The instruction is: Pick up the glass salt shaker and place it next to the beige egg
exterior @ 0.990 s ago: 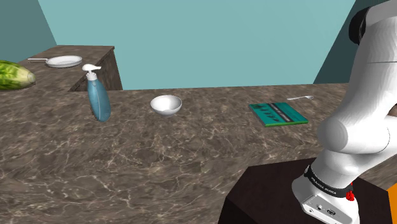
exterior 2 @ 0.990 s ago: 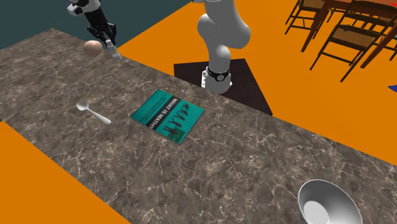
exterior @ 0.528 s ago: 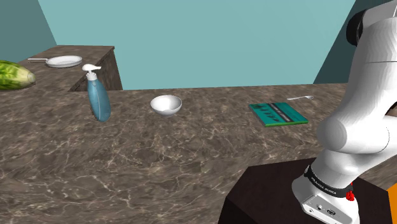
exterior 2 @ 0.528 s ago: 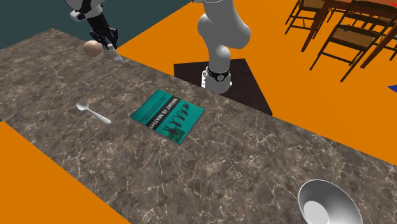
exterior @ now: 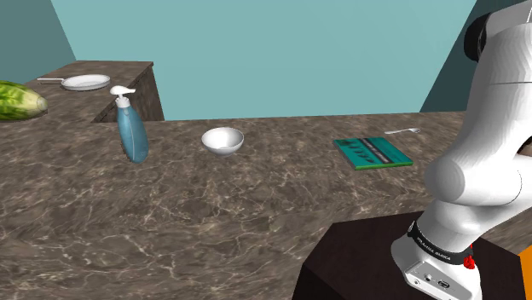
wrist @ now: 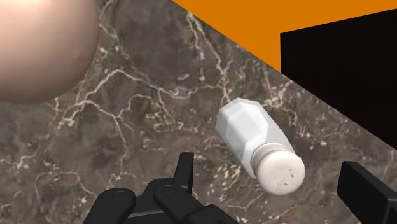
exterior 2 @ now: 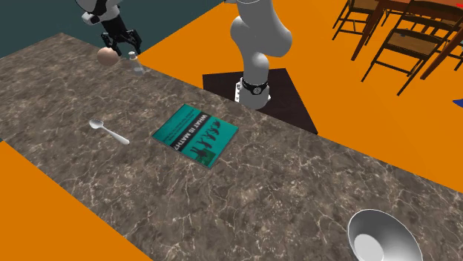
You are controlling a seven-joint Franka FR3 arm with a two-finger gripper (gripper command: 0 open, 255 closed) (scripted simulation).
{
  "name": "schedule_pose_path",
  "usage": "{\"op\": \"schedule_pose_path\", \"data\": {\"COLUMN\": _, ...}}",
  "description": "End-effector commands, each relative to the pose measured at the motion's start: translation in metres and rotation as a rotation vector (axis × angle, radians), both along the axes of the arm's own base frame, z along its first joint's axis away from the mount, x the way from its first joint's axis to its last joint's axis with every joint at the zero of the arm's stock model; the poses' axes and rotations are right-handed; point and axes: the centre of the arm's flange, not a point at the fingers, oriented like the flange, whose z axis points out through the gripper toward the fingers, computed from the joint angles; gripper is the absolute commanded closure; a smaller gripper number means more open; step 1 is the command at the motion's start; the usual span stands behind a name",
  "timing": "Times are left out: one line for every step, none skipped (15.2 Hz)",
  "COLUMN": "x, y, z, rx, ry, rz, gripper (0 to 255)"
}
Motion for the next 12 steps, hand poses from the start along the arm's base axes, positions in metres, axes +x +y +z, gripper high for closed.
{"op": "schedule_pose_path", "data": {"x": 0.000, "y": 0.000, "z": 0.000, "rx": 0.000, "ry": 0.000, "rz": 0.000, "gripper": 0}}
{"op": "schedule_pose_path", "data": {"x": 0.000, "y": -0.001, "z": 0.013, "rx": 0.000, "ry": 0.000, "rz": 0.000, "gripper": 0}}
{"op": "schedule_pose_path", "data": {"x": 0.000, "y": -0.003, "z": 0.026, "rx": 0.000, "ry": 0.000, "rz": 0.000, "gripper": 0}}
{"op": "schedule_pose_path", "data": {"x": 0.000, "y": -0.004, "z": 0.039, "rx": 0.000, "ry": 0.000, "rz": 0.000, "gripper": 0}}
{"op": "schedule_pose_path", "data": {"x": 0.001, "y": -0.005, "z": 0.050, "rx": 0.000, "ry": 0.000, "rz": 0.000, "gripper": 0}}
{"op": "schedule_pose_path", "data": {"x": 0.001, "y": -0.005, "z": 0.050, "rx": 0.000, "ry": 0.000, "rz": 0.000, "gripper": 0}}
{"op": "schedule_pose_path", "data": {"x": 0.001, "y": -0.005, "z": 0.050, "rx": 0.000, "ry": 0.000, "rz": 0.000, "gripper": 0}}
{"op": "schedule_pose_path", "data": {"x": 0.001, "y": -0.005, "z": 0.050, "rx": 0.000, "ry": 0.000, "rz": 0.000, "gripper": 0}}
{"op": "schedule_pose_path", "data": {"x": 0.001, "y": -0.005, "z": 0.050, "rx": 0.000, "ry": 0.000, "rz": 0.000, "gripper": 0}}
{"op": "schedule_pose_path", "data": {"x": 0.001, "y": -0.005, "z": 0.050, "rx": 0.000, "ry": 0.000, "rz": 0.000, "gripper": 0}}
{"op": "schedule_pose_path", "data": {"x": 0.001, "y": -0.005, "z": 0.050, "rx": 0.000, "ry": 0.000, "rz": 0.000, "gripper": 0}}
{"op": "schedule_pose_path", "data": {"x": 0.001, "y": -0.005, "z": 0.050, "rx": 0.000, "ry": 0.000, "rz": 0.000, "gripper": 0}}
